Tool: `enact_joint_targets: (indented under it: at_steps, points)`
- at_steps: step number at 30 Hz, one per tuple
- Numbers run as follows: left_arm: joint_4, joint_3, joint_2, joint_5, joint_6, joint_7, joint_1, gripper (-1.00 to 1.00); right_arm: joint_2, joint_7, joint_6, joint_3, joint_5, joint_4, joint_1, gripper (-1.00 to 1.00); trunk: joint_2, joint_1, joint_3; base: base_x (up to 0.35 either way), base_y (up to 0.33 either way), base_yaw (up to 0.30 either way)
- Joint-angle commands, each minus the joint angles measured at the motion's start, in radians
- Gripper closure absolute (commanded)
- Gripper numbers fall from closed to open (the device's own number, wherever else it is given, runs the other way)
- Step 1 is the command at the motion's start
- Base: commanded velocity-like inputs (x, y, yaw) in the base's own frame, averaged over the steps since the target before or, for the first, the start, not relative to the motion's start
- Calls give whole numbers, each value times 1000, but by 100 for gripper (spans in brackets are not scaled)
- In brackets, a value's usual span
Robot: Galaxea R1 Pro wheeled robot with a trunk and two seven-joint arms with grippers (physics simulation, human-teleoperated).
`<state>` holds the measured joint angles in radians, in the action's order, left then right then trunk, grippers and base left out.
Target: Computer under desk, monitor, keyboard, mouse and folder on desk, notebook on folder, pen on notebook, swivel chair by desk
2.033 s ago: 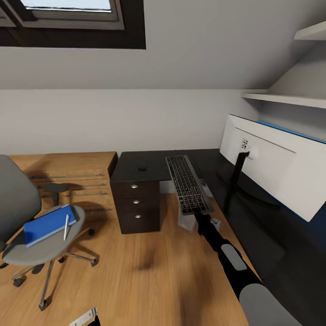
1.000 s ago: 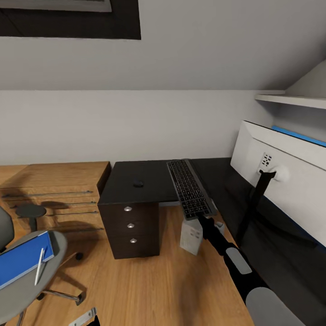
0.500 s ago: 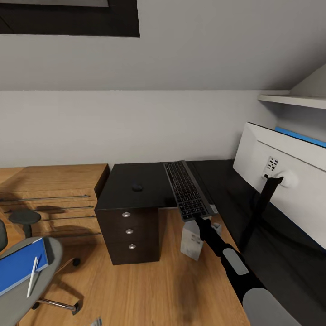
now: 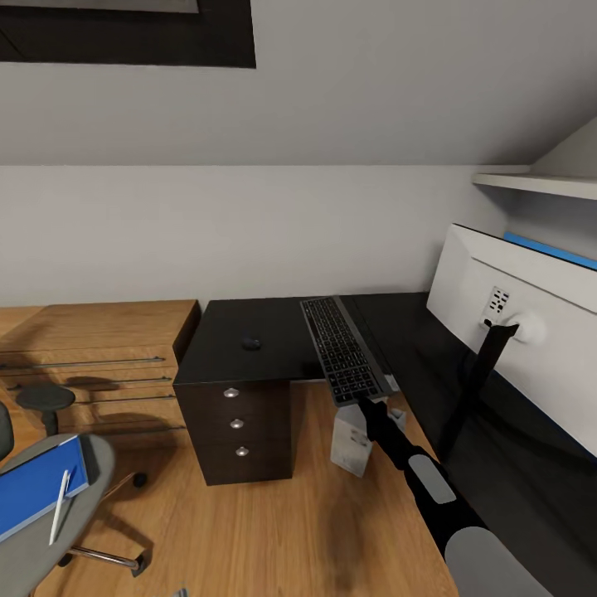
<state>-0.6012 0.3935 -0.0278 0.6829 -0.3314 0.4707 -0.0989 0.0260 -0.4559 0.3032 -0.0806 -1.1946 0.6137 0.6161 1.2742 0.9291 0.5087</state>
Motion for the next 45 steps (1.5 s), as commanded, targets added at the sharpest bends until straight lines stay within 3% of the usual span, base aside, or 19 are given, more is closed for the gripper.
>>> enact_joint_targets:
  at_steps: [1, 38, 45]
  points:
    - [-1, 8, -2, 9, -6, 6, -1, -100, 1, -1, 10, -5, -8, 0, 1, 100, 1, 0, 1, 0, 0, 0]
    - [-2, 8, -3, 9, -5, 4, -1, -100, -2, 1, 14, -6, -9, -1, -4, 100, 1, 0, 1, 168, 0, 0]
    - [-3, 7, -3, 9, -6, 3, -1, -100, 2, 78, 12, -15, -11, 0, -4, 100, 1, 0, 1, 9, 0, 0]
